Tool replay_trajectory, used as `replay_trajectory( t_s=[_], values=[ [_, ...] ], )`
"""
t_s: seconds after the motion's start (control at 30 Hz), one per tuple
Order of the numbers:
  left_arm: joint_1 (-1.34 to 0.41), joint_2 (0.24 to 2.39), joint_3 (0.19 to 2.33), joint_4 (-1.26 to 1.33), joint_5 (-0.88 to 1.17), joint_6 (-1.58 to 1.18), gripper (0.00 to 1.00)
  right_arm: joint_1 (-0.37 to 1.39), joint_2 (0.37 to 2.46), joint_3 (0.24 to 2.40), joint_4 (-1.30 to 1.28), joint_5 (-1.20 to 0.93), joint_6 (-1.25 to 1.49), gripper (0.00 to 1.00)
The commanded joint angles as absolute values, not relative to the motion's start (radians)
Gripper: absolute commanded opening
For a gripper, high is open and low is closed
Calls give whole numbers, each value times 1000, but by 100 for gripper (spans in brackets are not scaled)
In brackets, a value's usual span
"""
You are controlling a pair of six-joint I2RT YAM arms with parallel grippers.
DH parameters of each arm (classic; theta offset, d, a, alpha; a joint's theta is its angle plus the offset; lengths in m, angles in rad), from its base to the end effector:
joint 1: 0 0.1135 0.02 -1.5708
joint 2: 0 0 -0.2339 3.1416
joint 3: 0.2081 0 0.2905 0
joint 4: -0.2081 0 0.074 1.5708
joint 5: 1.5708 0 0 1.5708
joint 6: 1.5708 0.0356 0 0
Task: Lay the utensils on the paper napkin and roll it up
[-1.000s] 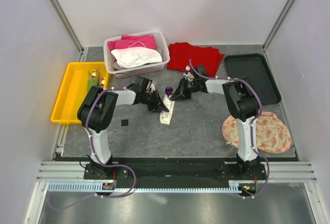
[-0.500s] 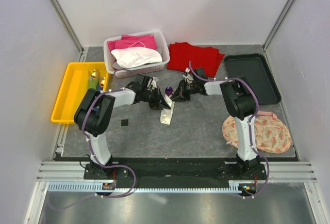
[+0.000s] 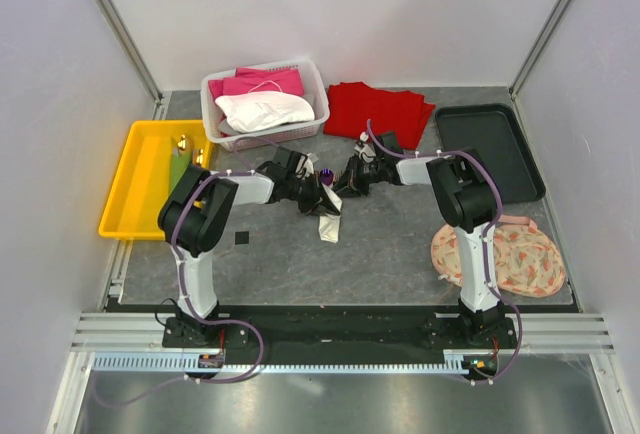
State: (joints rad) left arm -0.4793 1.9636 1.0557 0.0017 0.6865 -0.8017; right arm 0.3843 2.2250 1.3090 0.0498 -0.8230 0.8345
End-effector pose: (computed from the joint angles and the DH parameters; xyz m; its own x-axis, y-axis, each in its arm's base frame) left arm 0.3395 -0.2019 0.0626 -0.9913 -0.1111 -0.0704 -0.0126 0.6128 -0.7902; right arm 0.4043 0.1916 0.0354 -0.9894 0.1434 -0.0211 0.0565 0.5154 0.8551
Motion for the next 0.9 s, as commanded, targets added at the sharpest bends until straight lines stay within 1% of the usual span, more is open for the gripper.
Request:
replay_trajectory(
  t_s=[0.0,0.1,0.2,0.23,0.33,0.47,0.5,0.53,0.57,0.6,0.63,0.67,0.7,0.73,0.77,0.8,0.87],
  values=[
    [-486,2000,1071,60,666,-834,3,393,2243,1282,28,-759,811,15],
    [-486,2011,1058,57,652,-841,4,391,2232,1285,23,-767,812,17],
    [-486,2022,1048,49,650,-842,10,391,2211,1307,-20,-770,784,22],
    [-486,2026,1045,46,650,-839,15,391,2203,1324,-52,-773,773,25],
    [-483,2020,1039,38,641,-831,28,384,2174,1344,-93,-782,744,30],
    [-479,2019,1032,40,641,-831,38,374,2151,1367,-175,-785,704,34],
    [-479,2020,1031,44,643,-831,41,373,2142,1370,-187,-785,690,38],
    [-480,2019,1028,46,643,-831,46,371,2138,1374,-201,-788,687,40],
    [-480,2019,1029,52,643,-831,47,368,2134,1377,-207,-790,686,42],
    [-479,2019,1028,55,649,-830,49,362,2126,1382,-216,-792,680,48],
    [-479,2020,1029,55,649,-830,53,357,2122,1385,-227,-793,673,52],
    [-479,2022,1028,55,649,-830,55,351,2117,1388,-236,-793,670,55],
    [-479,2023,1028,60,653,-827,56,345,2112,1396,-244,-795,658,61],
    [-479,2025,1029,61,657,-827,62,341,2111,1400,-258,-799,652,63],
    [-479,2025,1026,63,660,-827,63,336,2111,1407,-270,-801,646,64],
    [-480,2026,1025,72,661,-827,67,331,2114,1419,-282,-801,640,65],
    [-480,2026,1025,75,663,-824,68,330,2117,1431,-316,-799,611,65]
  ],
)
